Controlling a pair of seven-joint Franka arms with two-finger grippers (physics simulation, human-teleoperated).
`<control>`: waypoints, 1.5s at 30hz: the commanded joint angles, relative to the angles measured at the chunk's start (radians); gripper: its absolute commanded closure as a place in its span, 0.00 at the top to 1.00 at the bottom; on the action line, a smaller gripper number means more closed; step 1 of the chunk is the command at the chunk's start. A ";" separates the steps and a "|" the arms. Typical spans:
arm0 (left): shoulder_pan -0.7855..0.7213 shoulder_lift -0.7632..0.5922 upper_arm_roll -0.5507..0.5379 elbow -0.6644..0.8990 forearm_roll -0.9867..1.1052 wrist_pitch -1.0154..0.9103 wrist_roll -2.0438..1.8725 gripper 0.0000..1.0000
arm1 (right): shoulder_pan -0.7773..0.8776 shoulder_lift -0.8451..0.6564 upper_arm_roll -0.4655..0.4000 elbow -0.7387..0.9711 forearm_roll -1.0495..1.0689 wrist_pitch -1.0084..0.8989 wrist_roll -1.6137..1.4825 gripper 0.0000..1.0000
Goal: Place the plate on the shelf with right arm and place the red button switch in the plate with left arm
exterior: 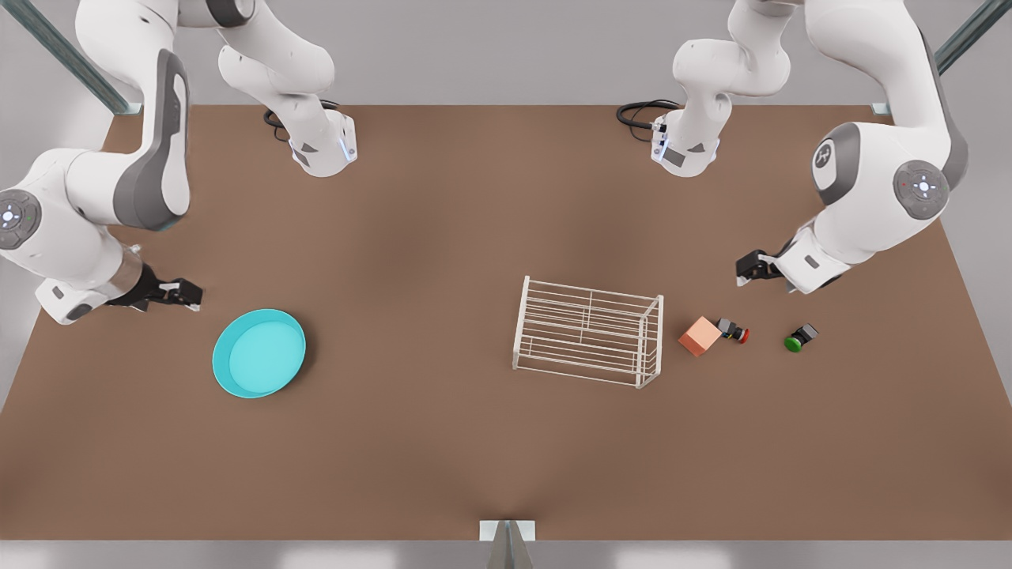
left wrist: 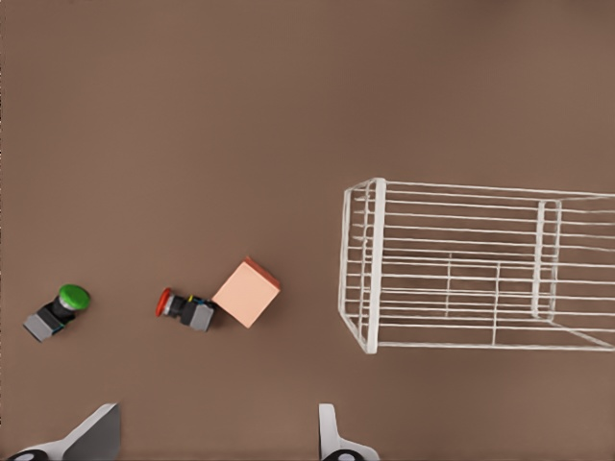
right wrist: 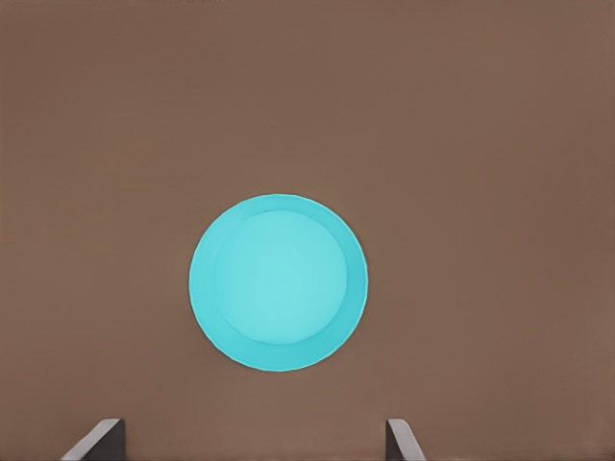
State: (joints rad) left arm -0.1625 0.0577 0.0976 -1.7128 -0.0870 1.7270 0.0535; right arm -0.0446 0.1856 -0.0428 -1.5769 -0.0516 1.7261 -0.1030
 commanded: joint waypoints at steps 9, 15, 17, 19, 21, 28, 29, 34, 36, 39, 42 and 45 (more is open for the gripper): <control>0.021 0.005 -0.001 -0.002 0.009 -0.029 -0.009 1.00 | -0.024 0.141 -0.003 -0.006 0.038 0.020 -0.080 1.00; 0.021 0.004 0.001 -0.008 0.009 -0.030 -0.012 1.00 | -0.112 0.184 -0.002 -0.170 0.099 0.286 -0.281 0.97; 0.021 0.004 0.001 -0.011 0.010 -0.030 -0.012 1.00 | -0.138 0.216 -0.005 -0.172 0.098 0.382 -0.317 0.98; 0.023 0.002 0.002 -0.017 0.036 -0.030 -0.011 1.00 | -0.153 0.251 -0.003 -0.163 0.098 0.449 -0.362 0.98; 0.023 0.002 0.002 -0.019 0.036 -0.032 -0.012 1.00 | -0.156 0.281 -0.005 -0.163 0.098 0.527 -0.376 0.98; 0.023 0.002 0.002 -0.025 0.038 -0.030 -0.012 1.00 | -0.182 0.360 0.001 -0.155 0.156 0.592 -0.434 0.96; 0.023 0.002 0.002 -0.025 0.038 -0.030 -0.012 1.00 | -0.182 0.374 0.000 -0.155 0.157 0.593 -0.445 0.96; 0.018 -0.013 -0.019 -0.068 0.069 -0.030 -0.058 1.00 | -0.184 0.383 0.001 -0.213 0.159 0.693 -0.468 0.94; 0.018 -0.013 -0.022 -0.070 0.069 -0.032 -0.072 1.00 | -0.184 0.385 0.001 -0.238 0.159 0.727 -0.468 0.92; 0.020 -0.013 -0.022 -0.070 0.069 -0.030 -0.072 1.00 | -0.212 0.391 0.004 -0.238 0.205 0.727 -0.477 0.89; 0.020 -0.012 -0.022 -0.070 0.069 -0.030 -0.072 1.00 | -0.218 0.408 0.004 -0.238 0.340 0.725 -0.529 0.88; 0.020 -0.012 -0.022 -0.070 0.069 -0.030 -0.072 1.00 | -0.222 0.425 0.006 -0.238 0.432 0.716 -0.600 0.87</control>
State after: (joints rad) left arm -0.1603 0.0469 0.0750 -1.7829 -0.0196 1.6969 0.0134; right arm -0.2662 0.6083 -0.0370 -1.8152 0.3031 2.4288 -0.5009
